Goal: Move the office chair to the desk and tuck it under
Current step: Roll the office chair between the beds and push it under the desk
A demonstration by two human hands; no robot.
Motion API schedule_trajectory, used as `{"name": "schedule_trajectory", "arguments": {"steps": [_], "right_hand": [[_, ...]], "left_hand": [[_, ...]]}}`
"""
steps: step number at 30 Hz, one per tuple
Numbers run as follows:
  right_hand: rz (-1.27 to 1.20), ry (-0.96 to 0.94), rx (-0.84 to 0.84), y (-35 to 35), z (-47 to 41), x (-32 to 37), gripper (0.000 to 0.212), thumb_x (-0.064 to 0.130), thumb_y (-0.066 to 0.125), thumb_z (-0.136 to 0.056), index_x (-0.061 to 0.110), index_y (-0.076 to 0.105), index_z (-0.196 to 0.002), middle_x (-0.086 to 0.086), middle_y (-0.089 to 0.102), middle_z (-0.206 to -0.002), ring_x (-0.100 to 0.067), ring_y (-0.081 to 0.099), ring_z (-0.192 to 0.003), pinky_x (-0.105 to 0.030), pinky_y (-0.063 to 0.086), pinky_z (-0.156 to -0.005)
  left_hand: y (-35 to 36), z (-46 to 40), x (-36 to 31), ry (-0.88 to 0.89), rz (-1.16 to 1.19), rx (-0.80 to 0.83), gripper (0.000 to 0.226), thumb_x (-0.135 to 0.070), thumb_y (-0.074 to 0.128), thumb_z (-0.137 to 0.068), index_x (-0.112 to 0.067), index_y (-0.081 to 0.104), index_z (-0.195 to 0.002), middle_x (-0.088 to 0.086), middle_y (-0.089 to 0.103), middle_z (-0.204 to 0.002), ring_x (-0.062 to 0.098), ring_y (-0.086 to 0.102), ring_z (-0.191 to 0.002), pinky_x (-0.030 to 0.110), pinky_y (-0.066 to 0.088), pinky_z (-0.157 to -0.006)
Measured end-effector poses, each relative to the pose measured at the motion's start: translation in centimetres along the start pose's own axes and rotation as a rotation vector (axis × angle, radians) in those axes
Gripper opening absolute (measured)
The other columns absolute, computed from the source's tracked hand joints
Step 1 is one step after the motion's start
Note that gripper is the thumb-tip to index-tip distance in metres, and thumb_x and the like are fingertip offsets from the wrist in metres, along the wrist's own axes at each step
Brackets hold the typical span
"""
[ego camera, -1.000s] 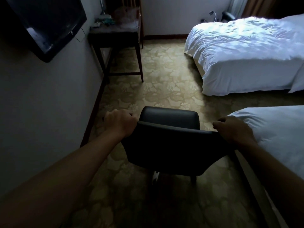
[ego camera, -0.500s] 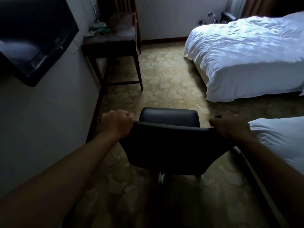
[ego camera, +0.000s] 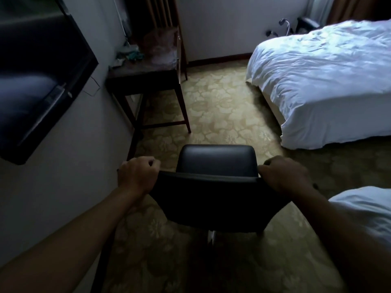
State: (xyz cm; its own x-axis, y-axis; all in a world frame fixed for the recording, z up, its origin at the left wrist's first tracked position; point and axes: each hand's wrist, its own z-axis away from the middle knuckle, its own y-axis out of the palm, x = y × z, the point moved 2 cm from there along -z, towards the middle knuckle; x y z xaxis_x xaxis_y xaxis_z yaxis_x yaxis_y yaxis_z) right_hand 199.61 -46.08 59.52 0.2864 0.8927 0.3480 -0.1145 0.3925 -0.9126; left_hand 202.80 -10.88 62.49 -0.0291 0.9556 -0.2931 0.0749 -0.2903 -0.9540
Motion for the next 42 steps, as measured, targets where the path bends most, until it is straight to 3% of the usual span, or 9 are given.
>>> {"name": "schedule_trajectory", "arguments": {"steps": [5, 9, 17, 20, 23, 27, 32, 36, 42], "right_hand": [[0.022, 0.005, -0.033, -1.1, -6.3, 1.8, 0.034, 0.047, 0.043, -0.076, 0.018, 0.059, -0.069, -0.002, 0.056, -0.07, -0.02, 0.053, -0.063, -0.03, 0.031, -0.054], [-0.007, 0.007, -0.057, -1.4, -10.4, 2.9, 0.032, 0.046, 0.041, -0.072, 0.019, 0.054, -0.058, -0.002, 0.058, -0.065, -0.02, 0.055, -0.06, -0.029, 0.031, -0.052], [-0.058, 0.08, -0.108, -2.3, -17.4, 5.0, 0.036, 0.044, 0.042, -0.072, 0.021, 0.061, -0.052, 0.0, 0.063, -0.062, -0.021, 0.058, -0.059, -0.03, 0.034, -0.054], [-0.029, 0.116, -0.141, -2.6, -20.4, 6.4, 0.035, 0.037, 0.049, -0.082, 0.019, 0.061, -0.054, -0.001, 0.063, -0.062, -0.021, 0.058, -0.06, -0.03, 0.037, -0.055], [-0.014, 0.145, -0.174, -3.5, -23.5, 7.6, 0.037, 0.035, 0.05, -0.088, 0.014, 0.065, -0.062, -0.005, 0.064, -0.068, -0.024, 0.059, -0.063, -0.035, 0.047, -0.063], [-0.065, 0.125, -0.26, -4.8, -26.9, 8.5, 0.04, 0.028, 0.051, -0.09, 0.01, 0.059, -0.055, -0.008, 0.059, -0.059, -0.025, 0.055, -0.055, -0.033, 0.037, -0.052], [-0.02, 0.135, -0.303, -6.9, -33.1, 8.1, 0.036, 0.032, 0.05, -0.088, 0.012, 0.063, -0.061, -0.007, 0.061, -0.066, -0.027, 0.055, -0.063, -0.034, 0.035, -0.055], [-0.032, 0.106, -0.295, -8.5, -39.2, 6.0, 0.033, 0.032, 0.052, -0.084, 0.013, 0.058, -0.058, 0.002, 0.057, -0.06, -0.017, 0.052, -0.057, -0.029, 0.029, -0.05], [-0.014, -0.041, -0.304, -12.1, -49.3, 2.9, 0.036, 0.042, 0.042, -0.075, 0.013, 0.056, -0.059, -0.001, 0.058, -0.064, -0.022, 0.051, -0.061, -0.03, 0.027, -0.05]], "left_hand": [[0.4, -6.6, -0.5, -0.016, 0.005, -0.022, 0.046, -0.04, 0.03, -0.075, -0.02, 0.071, -0.077, 0.013, 0.071, -0.089, 0.036, 0.06, -0.085, 0.041, 0.047, -0.08], [0.9, -11.3, -0.4, 0.015, 0.025, -0.04, 0.043, -0.04, 0.031, -0.076, -0.021, 0.069, -0.073, 0.011, 0.07, -0.084, 0.036, 0.06, -0.08, 0.04, 0.047, -0.075], [1.6, -20.6, -0.9, 0.158, 0.042, -0.099, 0.039, -0.038, 0.033, -0.08, -0.014, 0.061, -0.065, 0.01, 0.067, -0.073, 0.034, 0.059, -0.072, 0.035, 0.031, -0.062], [2.1, -24.8, -0.8, 0.203, 0.037, -0.066, 0.038, -0.035, 0.036, -0.085, -0.014, 0.063, -0.068, 0.007, 0.069, -0.075, 0.031, 0.059, -0.072, 0.034, 0.032, -0.065], [2.6, -28.9, -1.2, 0.218, 0.015, -0.037, 0.042, -0.037, 0.031, -0.083, -0.015, 0.065, -0.072, 0.007, 0.07, -0.08, 0.03, 0.061, -0.077, 0.036, 0.038, -0.078], [3.3, -33.3, -2.5, 0.22, 0.004, -0.029, 0.046, -0.039, 0.028, -0.08, -0.014, 0.066, -0.076, 0.01, 0.07, -0.083, 0.033, 0.061, -0.08, 0.038, 0.041, -0.083], [4.5, -38.2, -5.1, 0.181, 0.037, -0.033, 0.042, -0.038, 0.029, -0.08, -0.014, 0.063, -0.07, 0.011, 0.068, -0.076, 0.033, 0.06, -0.074, 0.039, 0.042, -0.082], [5.9, -41.5, -7.9, 0.142, 0.052, -0.083, 0.035, -0.037, 0.032, -0.08, -0.017, 0.053, -0.06, 0.011, 0.066, -0.07, 0.035, 0.059, -0.071, 0.037, 0.035, -0.071], [8.2, -46.8, -14.2, 0.049, 0.088, -0.155, 0.046, -0.039, 0.029, -0.081, -0.014, 0.065, -0.067, 0.013, 0.07, -0.073, 0.036, 0.061, -0.075, 0.038, 0.041, -0.077]]}}
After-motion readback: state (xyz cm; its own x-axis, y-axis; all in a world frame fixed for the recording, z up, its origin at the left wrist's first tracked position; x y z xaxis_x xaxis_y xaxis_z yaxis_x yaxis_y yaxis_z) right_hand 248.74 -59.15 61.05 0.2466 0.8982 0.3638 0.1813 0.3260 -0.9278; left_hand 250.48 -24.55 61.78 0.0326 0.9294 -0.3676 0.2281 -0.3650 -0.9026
